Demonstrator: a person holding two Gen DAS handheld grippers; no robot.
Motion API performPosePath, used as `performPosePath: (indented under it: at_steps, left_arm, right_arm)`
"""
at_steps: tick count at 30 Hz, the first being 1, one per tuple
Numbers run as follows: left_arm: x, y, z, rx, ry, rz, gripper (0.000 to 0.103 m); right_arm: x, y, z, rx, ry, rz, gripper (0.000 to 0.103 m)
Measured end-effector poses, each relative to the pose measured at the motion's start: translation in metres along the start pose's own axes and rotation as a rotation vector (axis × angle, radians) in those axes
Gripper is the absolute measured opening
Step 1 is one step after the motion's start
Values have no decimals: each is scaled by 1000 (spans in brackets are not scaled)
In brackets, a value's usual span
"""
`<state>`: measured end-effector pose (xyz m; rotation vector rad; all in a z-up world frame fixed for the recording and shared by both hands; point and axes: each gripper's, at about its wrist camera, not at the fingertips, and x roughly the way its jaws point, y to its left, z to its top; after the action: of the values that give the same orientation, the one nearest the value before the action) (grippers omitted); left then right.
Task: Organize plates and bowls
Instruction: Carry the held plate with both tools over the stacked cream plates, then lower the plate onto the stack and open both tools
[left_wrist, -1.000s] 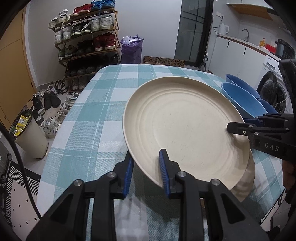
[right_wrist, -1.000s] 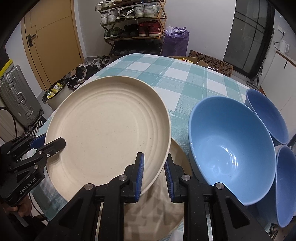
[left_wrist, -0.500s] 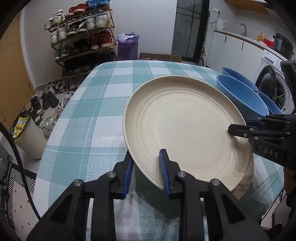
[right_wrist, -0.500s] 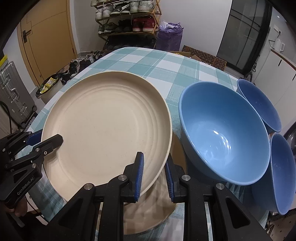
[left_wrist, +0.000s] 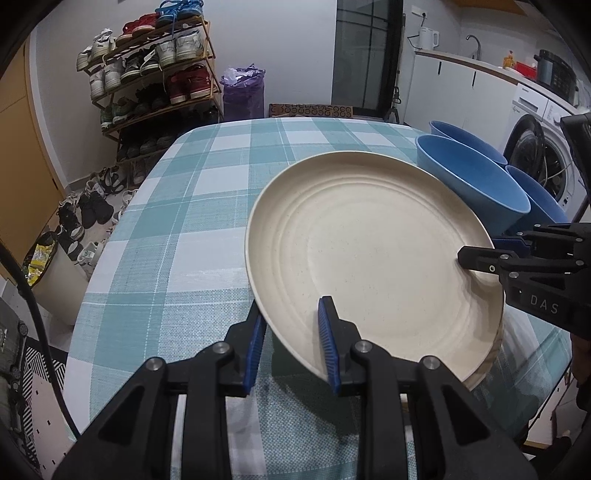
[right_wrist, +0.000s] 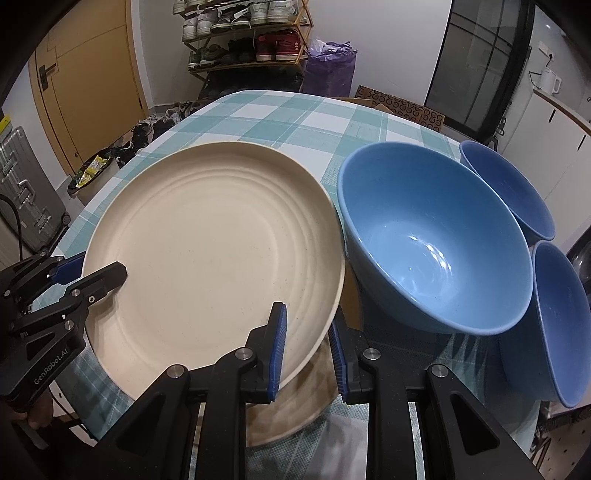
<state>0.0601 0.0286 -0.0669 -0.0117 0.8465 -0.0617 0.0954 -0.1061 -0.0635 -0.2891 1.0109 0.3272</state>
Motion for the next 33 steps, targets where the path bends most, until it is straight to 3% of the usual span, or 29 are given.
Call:
performPosePath:
  at_steps: [19, 33]
  left_arm:
    - [2, -11, -2, 39, 16, -4, 27]
    - [3, -26, -7, 114, 4, 55, 34]
  right_arm:
    - [6, -2, -10, 7, 18, -13, 24]
    - [-1, 1, -21, 1, 20, -56, 24]
